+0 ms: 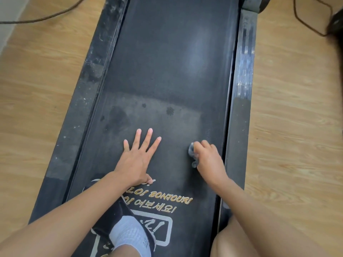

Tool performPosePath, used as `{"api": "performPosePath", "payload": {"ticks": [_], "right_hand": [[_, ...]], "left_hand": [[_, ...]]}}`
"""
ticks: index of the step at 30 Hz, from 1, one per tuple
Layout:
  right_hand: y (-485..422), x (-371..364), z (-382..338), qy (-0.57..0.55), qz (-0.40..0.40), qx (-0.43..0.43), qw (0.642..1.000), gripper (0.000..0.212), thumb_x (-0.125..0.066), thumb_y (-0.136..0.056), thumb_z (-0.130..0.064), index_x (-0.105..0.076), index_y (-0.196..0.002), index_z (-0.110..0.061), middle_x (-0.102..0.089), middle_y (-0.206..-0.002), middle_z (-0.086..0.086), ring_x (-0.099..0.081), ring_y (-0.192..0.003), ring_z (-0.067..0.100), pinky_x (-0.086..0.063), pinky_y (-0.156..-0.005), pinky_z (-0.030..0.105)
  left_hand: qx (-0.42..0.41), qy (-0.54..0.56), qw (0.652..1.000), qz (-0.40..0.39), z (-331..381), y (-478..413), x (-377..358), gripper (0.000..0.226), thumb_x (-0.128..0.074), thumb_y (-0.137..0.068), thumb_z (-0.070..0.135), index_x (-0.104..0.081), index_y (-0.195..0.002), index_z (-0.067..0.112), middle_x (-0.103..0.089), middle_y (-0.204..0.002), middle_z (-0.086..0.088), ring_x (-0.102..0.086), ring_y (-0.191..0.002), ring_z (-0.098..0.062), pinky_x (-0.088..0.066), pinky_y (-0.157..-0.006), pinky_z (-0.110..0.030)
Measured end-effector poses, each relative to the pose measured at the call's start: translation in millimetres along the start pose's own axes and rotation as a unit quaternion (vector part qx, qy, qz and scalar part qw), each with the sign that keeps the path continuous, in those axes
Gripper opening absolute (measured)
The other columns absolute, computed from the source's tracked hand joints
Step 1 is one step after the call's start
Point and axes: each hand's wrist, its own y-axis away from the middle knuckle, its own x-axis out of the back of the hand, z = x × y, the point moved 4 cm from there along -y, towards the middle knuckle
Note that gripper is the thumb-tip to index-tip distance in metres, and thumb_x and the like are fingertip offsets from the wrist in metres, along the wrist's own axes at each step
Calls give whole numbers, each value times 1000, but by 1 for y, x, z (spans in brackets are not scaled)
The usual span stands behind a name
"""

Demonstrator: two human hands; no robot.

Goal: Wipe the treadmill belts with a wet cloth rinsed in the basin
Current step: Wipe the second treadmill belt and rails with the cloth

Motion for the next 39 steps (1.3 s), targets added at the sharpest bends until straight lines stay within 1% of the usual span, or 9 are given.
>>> {"api": "performPosePath", "payload": {"ticks": [4,8,12,17,20,25,32,35,39], "right_hand": [[-109,40,17,-21,61,-66,996,48,-81,-65,0,-46,-86,-26,-49,-94,1,-46,-79,32,-51,-69,47],[-164,62,25,-3,65,-78,995,32,-66,-78,3,-46,-87,-19,-51,-94,9,-56,-83,40,-53,-71,49],[-110,35,15,-17,40,-34,998,43,-73,-65,-1,-44,-81,-29,-52,-90,5,-53,-69,35,-52,-63,45],[44,-32,-34,22,-70,59,996,44,-66,-67,-2,-43,-90,-32,-42,-98,-10,-39,-82,20,-38,-59,36],[61,-39,-29,33,-82,90,992,52,-70,-66,-2,-36,-93,-31,-37,-98,-11,-42,-86,19,-41,-51,36],[-39,0,-7,5,29,46,998,55,-75,-64,0,-38,-90,-30,-46,-95,0,-32,-76,23,-42,-54,43],[-178,53,2,15,63,-43,997,39,-79,-70,0,-53,-94,-16,-48,-94,4,-48,-80,34,-39,-63,38],[-122,27,-15,31,34,14,999,38,-78,-68,-3,-55,-91,-22,-51,-94,3,-50,-77,34,-50,-62,44],[22,-35,-44,71,-122,162,977,44,-66,-72,-3,-41,-92,-33,-46,-101,-10,-38,-84,21,-50,-61,41]], "left_hand": [[0,-6,1000,-3,0,-1,0,152,-77,-71,78,36,-158,27,47,-163,-9,29,-155,-46,-18,-124,-68],[1,4,1000,-2,-1,-1,-2,152,-79,-71,77,37,-158,28,49,-162,-8,31,-155,-46,-15,-125,-69],[3,6,1000,-8,0,-2,-4,152,-79,-72,76,35,-159,27,48,-162,-9,32,-154,-46,-15,-124,-70],[4,-7,1000,-10,1,-2,-3,151,-77,-73,76,36,-158,25,48,-161,-12,31,-154,-48,-17,-124,-71],[7,2,1000,-6,3,-2,0,151,-78,-74,74,36,-158,25,49,-161,-11,33,-153,-48,-15,-124,-71],[6,-6,1000,-13,3,-2,4,151,-79,-72,75,33,-160,24,45,-164,-13,29,-154,-49,-16,-123,-72],[6,-11,1000,-5,0,-3,-1,151,-79,-72,76,32,-161,24,44,-165,-13,27,-155,-49,-17,-123,-72],[8,-8,1000,-7,1,-2,-3,151,-79,-72,76,33,-160,24,44,-164,-13,28,-155,-49,-16,-123,-72],[9,2,1000,0,1,-3,-3,152,-80,-73,74,33,-160,23,45,-164,-13,30,-154,-49,-15,-123,-72]]}}
